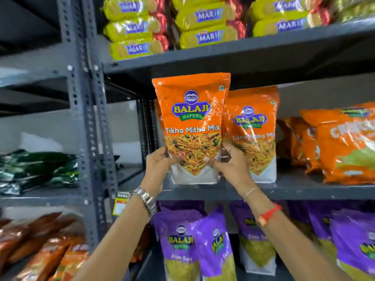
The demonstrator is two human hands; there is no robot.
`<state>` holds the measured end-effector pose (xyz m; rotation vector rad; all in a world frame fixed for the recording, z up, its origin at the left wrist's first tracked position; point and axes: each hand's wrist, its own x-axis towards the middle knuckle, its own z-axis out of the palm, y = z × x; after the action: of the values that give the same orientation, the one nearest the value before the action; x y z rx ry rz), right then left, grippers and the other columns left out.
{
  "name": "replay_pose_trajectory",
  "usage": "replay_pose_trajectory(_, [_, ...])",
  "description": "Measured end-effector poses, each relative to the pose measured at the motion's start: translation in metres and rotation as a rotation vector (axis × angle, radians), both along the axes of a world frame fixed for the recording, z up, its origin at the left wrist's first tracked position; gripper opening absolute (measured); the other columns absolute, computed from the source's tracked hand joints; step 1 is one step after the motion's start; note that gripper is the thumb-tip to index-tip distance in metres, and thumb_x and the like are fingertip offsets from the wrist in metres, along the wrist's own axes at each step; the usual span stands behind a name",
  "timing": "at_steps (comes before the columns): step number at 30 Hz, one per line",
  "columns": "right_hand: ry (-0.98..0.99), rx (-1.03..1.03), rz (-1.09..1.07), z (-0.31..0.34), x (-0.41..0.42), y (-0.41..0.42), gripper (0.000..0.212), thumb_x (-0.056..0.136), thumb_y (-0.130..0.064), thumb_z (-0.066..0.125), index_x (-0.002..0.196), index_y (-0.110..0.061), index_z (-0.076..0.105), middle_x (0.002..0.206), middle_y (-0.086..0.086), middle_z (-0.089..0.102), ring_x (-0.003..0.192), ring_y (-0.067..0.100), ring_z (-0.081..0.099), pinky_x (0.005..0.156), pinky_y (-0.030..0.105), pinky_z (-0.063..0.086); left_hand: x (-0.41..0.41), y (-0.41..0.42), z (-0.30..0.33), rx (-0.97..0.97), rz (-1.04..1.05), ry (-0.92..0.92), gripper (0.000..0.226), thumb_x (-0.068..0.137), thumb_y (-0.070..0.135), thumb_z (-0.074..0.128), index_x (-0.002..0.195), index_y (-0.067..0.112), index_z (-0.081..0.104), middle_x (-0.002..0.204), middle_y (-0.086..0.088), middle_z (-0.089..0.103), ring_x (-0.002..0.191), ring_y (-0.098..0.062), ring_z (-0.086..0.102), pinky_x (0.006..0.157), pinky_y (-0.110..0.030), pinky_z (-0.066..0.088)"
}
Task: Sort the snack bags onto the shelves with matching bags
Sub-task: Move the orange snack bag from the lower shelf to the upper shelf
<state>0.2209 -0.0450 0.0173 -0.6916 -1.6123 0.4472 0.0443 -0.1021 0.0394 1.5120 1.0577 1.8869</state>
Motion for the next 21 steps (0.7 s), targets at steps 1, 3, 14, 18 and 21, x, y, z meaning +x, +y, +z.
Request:
replay_pose_trajectory(1, [-0.01, -0.004, 0.004, 0.004, -0.007, 0.007, 0.081, 0.053, -0.07, 0.07, 0.115, -0.019, 0.064, 0.111, 0.003, 0.072, 0.105, 0.022, 0.065, 0.093, 0.043, 0.053, -0.006, 0.007, 0.005, -0.024, 0.016, -0.007, 0.034, 0.073, -0.008, 0.065, 0.107, -0.006, 0.061, 0.089, -0.009, 0.068, 0.076, -0.018, 0.065, 0.053, -0.012, 0.05])
replay_pose_trajectory(3, [-0.004, -0.049, 0.026, 0.008, -0.02, 0.02, 0.087, 0.057, -0.067, 0.075, 0.125, -0.016, 0.059, 0.125, 0.004, 0.066, 0.117, 0.023, 0.059, 0.1, 0.045, 0.049, -0.016, 0.019, 0.008, -0.076, 0.04, -0.024, 0.036, 0.074, -0.007, 0.065, 0.109, -0.005, 0.061, 0.09, -0.01, 0.068, 0.073, -0.015, 0.064, 0.053, -0.014, 0.051])
replay_pose_trajectory(14, [-0.041, -0.15, 0.097, -0.013, -0.058, 0.058, 0.045, 0.072, -0.033, 0.08, 0.11, -0.013, 0.066, 0.102, 0.002, 0.071, 0.099, 0.023, 0.066, 0.089, 0.039, 0.053, -0.05, 0.057, -0.013, -0.225, 0.112, -0.07, 0.034, 0.076, -0.003, 0.066, 0.11, 0.002, 0.061, 0.119, -0.019, 0.064, 0.098, -0.027, 0.061, 0.092, -0.041, 0.049])
replay_pose_trajectory(18, [-0.076, -0.138, 0.076, -0.018, -0.064, 0.066, 0.042, 0.073, -0.038, 0.078, 0.108, -0.017, 0.065, 0.098, 0.0, 0.072, 0.097, 0.024, 0.068, 0.085, 0.04, 0.055, -0.056, 0.063, -0.02, -0.234, 0.126, -0.05, 0.039, 0.079, 0.0, 0.064, 0.118, 0.001, 0.057, 0.124, -0.018, 0.062, 0.104, -0.025, 0.059, 0.097, -0.041, 0.046])
replay_pose_trajectory(21, [-0.093, -0.133, 0.053, -0.02, -0.065, 0.067, 0.048, 0.073, -0.043, 0.076, 0.111, -0.017, 0.064, 0.106, 0.005, 0.074, 0.098, 0.025, 0.068, 0.086, 0.043, 0.055, -0.057, 0.067, -0.021, -0.228, 0.141, -0.017, 0.038, 0.08, 0.003, 0.064, 0.117, 0.003, 0.057, 0.126, -0.019, 0.061, 0.104, -0.025, 0.06, 0.095, -0.04, 0.048])
